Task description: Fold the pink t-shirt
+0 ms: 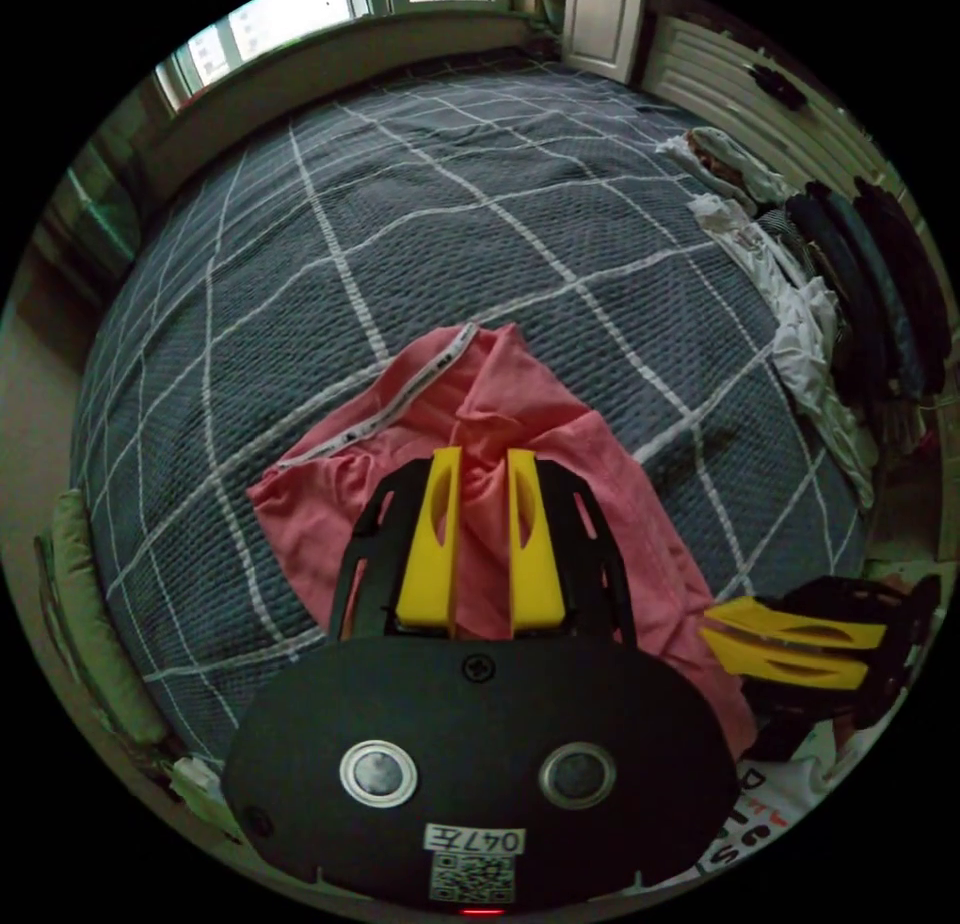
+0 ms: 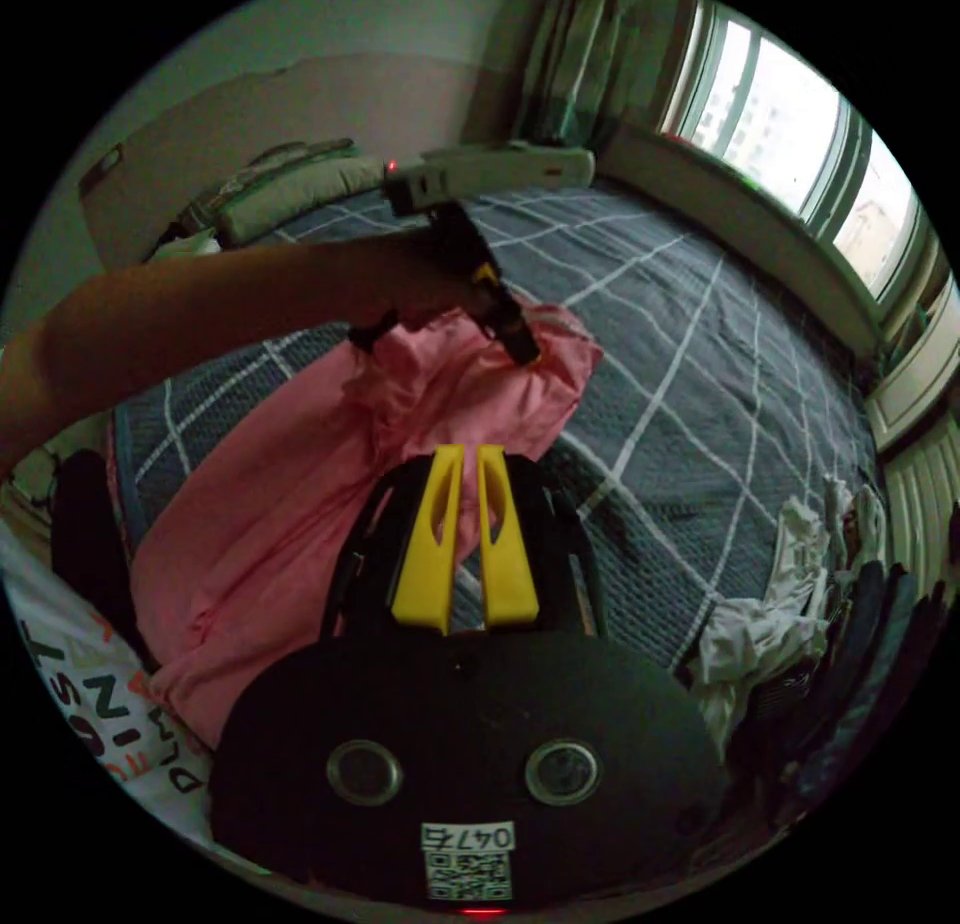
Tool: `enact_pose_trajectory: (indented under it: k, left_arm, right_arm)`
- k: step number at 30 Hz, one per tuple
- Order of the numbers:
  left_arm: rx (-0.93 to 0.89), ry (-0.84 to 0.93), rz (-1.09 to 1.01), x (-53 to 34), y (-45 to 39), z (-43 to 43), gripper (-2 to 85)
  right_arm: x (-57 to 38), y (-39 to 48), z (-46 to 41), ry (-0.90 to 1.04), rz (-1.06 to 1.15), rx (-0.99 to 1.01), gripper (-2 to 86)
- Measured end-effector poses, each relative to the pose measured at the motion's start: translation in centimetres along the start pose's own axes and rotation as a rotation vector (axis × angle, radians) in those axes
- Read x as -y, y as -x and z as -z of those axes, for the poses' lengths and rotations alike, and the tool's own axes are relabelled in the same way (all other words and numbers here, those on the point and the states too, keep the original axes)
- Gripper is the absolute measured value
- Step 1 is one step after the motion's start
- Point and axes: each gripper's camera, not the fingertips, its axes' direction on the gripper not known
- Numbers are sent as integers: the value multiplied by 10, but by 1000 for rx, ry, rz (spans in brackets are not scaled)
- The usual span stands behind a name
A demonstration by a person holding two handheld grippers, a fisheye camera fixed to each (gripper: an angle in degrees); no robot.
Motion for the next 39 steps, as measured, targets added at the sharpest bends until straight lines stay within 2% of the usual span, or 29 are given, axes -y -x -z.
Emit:
enact_pose_trajectory:
  k: [4,7,12,13,14,17,20,22,24,26,28,29,31,34,36,39]
  left_arm:
    - [-47,-92,37,-35,6,29,70]
    - [-5,-133,30,-64,8,50,60]
    - [75,-43,-14,-106,-1,37,50]
    - [98,-23,27,-118,1,36,49]
    - [75,-78,63,-136,4,47,44]
    - [-73,-204,18,-195,1,89,43]
    - [-50,-166,-53,-256,-16,99,47]
    - [-5,-104,-50,-282,-22,84,49]
    - [-34,17,-19,-302,-23,61,51]
    - [-74,14,57,-332,-18,60,58]
    - [-103,8,89,-357,-14,82,71]
    - [-107,-53,97,-379,-13,104,78]
    - [-126,-154,100,-424,-14,140,83]
    - [-186,-233,67,-516,-28,180,97]
    - [-184,-237,56,-575,-45,188,100]
    - [-150,-147,56,-656,-78,177,104]
  right_arm:
    - [18,-6,-2,21,4,-57,3]
    - [31,-15,-17,67,-1,-33,1]
    - [20,-7,-58,237,-12,-33,3]
    - [15,-2,-45,198,-28,-61,4]
    - [12,1,-35,162,-34,-77,4]
    - [-14,25,25,-31,-17,-89,4]
    - [-45,60,57,-66,44,-25,2]
    - [-63,85,51,17,72,-2,1]
    - [-72,100,33,127,87,11,2]
    - [-82,114,15,237,117,-9,5]
    - [-91,123,41,188,121,-101,16]
    - [-94,125,54,150,113,-110,19]
    - [-117,128,115,4,59,-81,35]
    - [-175,146,177,-90,10,25,39]
    - [-220,167,198,-102,-15,75,35]
    - [-295,207,208,-50,-95,107,36]
